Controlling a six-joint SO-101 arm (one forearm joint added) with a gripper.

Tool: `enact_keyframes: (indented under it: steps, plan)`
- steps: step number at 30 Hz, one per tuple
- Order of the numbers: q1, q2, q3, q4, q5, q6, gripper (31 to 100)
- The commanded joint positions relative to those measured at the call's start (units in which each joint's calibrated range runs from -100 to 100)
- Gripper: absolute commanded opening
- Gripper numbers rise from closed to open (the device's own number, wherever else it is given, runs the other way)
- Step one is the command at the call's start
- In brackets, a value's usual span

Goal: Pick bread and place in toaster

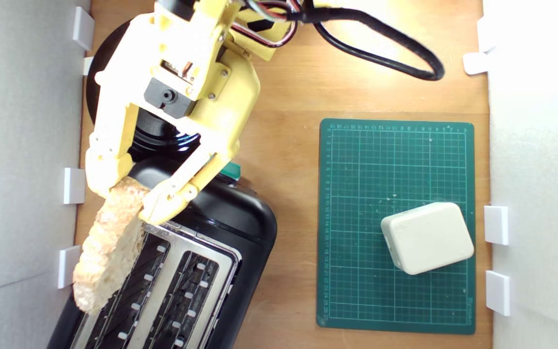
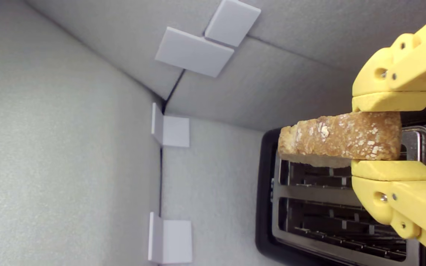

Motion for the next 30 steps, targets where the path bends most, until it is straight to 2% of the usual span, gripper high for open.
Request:
enact_keyframes:
  steps: [1,21,30]
  plan:
    - [0.2,-0.6,-2.2,-1.3,1.7,-0.2,57.5]
    - [2.0,2.4,-2.3,-1.9,3.8,-0.2,57.5]
    - [2.0,7.6,-2.5,-1.9,3.5,-0.2,57.5]
